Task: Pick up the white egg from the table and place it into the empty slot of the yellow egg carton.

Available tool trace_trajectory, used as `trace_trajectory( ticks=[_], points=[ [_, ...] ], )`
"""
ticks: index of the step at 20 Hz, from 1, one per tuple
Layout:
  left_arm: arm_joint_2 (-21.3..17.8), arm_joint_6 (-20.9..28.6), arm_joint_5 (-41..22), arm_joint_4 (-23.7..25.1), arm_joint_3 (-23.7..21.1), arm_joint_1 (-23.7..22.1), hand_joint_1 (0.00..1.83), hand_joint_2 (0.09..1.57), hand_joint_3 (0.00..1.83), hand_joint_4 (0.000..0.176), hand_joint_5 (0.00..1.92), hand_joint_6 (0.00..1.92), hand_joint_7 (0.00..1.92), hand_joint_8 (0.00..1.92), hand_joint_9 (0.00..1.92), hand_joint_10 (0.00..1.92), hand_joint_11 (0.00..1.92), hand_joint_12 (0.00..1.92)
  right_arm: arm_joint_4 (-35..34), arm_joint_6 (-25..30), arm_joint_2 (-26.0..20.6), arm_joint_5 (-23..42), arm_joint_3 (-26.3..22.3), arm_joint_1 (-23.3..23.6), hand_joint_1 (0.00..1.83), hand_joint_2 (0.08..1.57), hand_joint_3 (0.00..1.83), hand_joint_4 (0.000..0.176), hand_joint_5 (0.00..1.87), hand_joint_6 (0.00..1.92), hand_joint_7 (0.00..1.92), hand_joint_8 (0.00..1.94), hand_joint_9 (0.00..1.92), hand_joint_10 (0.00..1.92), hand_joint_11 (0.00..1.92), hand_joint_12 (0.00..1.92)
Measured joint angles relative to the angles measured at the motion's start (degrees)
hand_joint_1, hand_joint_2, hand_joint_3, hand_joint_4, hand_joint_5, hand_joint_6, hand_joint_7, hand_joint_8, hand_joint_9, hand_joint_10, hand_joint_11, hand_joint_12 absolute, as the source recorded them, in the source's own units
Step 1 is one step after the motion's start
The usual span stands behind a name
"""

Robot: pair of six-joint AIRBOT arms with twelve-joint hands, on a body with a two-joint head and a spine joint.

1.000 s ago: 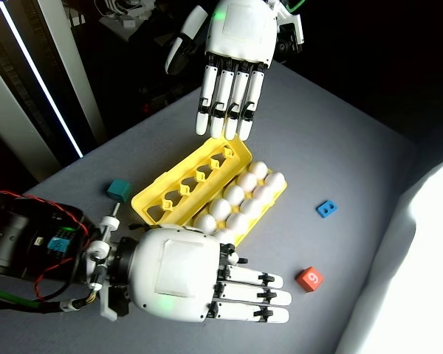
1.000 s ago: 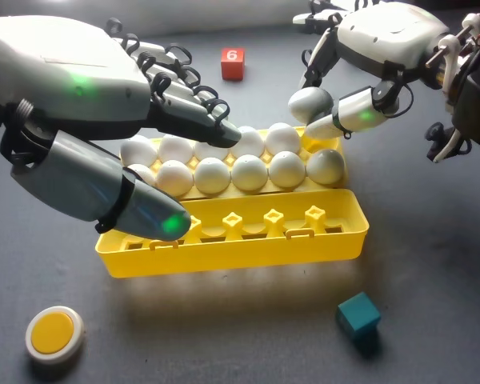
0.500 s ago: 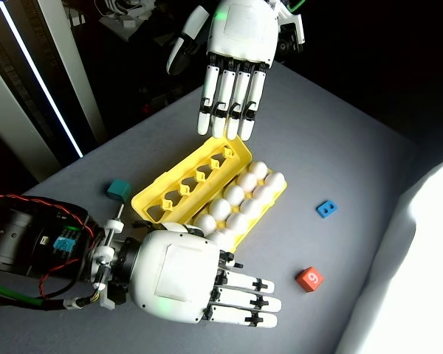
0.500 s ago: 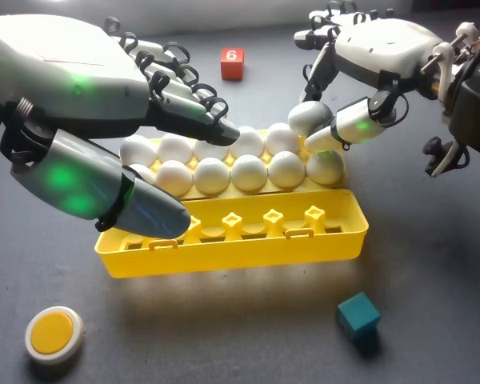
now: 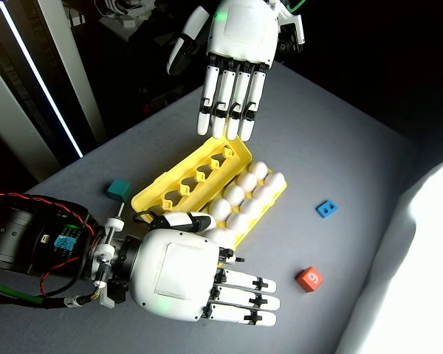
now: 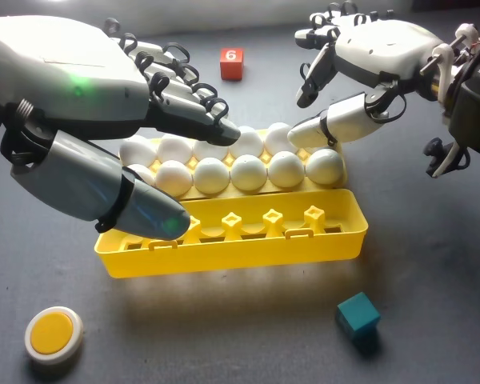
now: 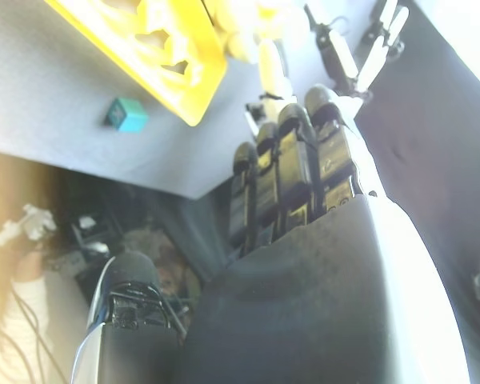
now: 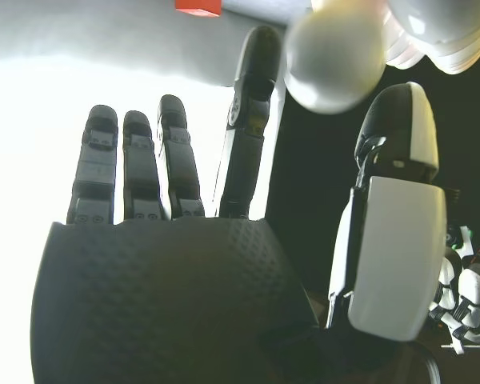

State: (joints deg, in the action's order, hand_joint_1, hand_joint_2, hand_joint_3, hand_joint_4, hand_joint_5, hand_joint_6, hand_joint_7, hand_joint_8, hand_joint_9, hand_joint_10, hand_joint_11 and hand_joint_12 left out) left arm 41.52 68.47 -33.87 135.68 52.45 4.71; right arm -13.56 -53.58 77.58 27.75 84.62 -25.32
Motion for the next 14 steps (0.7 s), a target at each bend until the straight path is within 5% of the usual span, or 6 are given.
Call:
trace_trajectory(
  ticks=[5, 6, 7, 8, 10, 14],
  points=[
    [-0.02, 0.0, 0.02, 0.0, 0.0, 0.0, 0.0, 1.17, 0.0, 0.0, 0.18, 0.0, 0.18, 0.0, 0.16, 0.0, 0.0, 0.36, 0.0, -0.02, -0.13, -0.13, -0.26, -0.31, 0.58, 0.83, 0.0, 0.101, 0.97, 0.0, 0.18, 0.01, 0.0, 0.0, 0.0, 0.0],
    [0.0, -0.02, 0.02, 0.0, 0.0, 0.0, 0.0, 1.17, 0.0, 0.0, 0.17, 0.0, 0.18, 0.0, 0.16, 0.0, 0.0, 0.36, 0.0, 0.0, -0.37, -0.2, -0.37, -0.31, 0.68, 0.8, 0.0, 0.032, 1.01, 0.02, 0.21, 0.01, 0.0, 0.0, 0.0, 0.0],
    [0.0, 0.0, 0.0, -0.02, -0.02, 0.0, 0.0, 1.16, 0.0, 0.0, 0.17, 0.0, 0.18, 0.0, 0.16, 0.0, 0.0, 0.36, 0.09, -0.11, -1.05, -0.22, -0.92, -0.31, 0.71, 0.79, 0.0, 0.016, 1.02, 0.02, 0.22, 0.01, 0.0, 0.0, 0.0, 0.0],
    [-0.02, 0.0, 0.0, -0.02, -0.02, 0.0, 0.0, 1.18, 0.0, 0.0, 0.18, 0.0, 0.19, 0.0, 0.17, 0.01, 0.0, 0.36, 0.13, -0.09, -1.81, -0.22, -1.6, -0.31, 0.65, 0.81, 0.0, 0.065, 1.01, 0.01, 0.21, 0.01, 0.0, 0.0, 0.0, 0.0],
    [-0.02, 0.0, 0.0, 0.0, 0.0, 0.07, 0.0, 1.17, 0.0, 0.0, 0.15, 0.0, 0.16, 0.0, 0.14, 0.0, 0.0, 0.29, 0.07, -0.11, -4.81, -0.24, -4.09, -0.72, 0.61, 0.82, 0.0, 0.1, 0.98, 0.0, 0.2, 0.0, 0.0, 0.0, 0.0, 0.0],
    [0.0, -0.07, -0.15, -0.02, 0.42, 0.28, 0.0, 1.17, 0.0, 0.0, 0.19, 0.0, 0.19, 0.0, 0.16, 0.0, 0.0, 0.34, -0.11, -0.7, -12.66, -0.02, -11.15, -2.43, 0.6, 0.81, 0.0, 0.093, 0.98, 0.0, 0.23, 0.01, 0.01, 0.01, 0.0, 0.0]
  ],
)
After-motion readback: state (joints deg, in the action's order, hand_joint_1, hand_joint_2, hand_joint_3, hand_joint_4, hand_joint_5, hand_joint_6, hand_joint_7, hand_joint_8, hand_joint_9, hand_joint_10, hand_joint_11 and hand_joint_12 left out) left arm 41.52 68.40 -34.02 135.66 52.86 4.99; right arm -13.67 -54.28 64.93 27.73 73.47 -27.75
